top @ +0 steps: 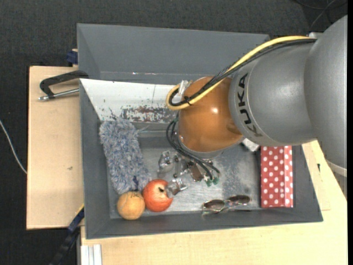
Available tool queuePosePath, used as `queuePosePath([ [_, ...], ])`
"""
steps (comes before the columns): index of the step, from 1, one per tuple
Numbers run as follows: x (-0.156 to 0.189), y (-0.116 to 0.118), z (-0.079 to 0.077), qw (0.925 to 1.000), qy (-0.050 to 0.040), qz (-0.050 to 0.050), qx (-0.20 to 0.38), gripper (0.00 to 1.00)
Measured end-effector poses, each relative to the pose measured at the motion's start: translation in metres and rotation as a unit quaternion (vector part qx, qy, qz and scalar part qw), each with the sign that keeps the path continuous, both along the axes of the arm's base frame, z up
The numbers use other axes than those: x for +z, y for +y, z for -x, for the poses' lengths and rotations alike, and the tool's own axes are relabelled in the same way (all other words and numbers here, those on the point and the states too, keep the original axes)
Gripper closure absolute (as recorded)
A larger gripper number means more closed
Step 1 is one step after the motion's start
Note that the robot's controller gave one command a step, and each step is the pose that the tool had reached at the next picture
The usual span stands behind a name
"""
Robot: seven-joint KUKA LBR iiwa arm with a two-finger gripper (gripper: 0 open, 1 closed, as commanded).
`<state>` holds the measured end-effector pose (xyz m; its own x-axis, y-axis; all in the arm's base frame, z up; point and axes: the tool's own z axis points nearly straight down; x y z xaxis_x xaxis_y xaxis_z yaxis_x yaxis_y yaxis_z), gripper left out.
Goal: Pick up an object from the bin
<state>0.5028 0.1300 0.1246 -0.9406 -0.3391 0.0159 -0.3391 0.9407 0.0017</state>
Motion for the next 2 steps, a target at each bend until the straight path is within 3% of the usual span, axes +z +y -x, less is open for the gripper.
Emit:
queuePosePath([
  [1, -0.0007, -0.0008, -0.0051, 0.9999, -0.012, -0.002, -0.002, 0.0],
  [2, 0.0003, 0.0001, -0.001, 1.0, -0.0024, -0.001, -0.001, 1.0],
])
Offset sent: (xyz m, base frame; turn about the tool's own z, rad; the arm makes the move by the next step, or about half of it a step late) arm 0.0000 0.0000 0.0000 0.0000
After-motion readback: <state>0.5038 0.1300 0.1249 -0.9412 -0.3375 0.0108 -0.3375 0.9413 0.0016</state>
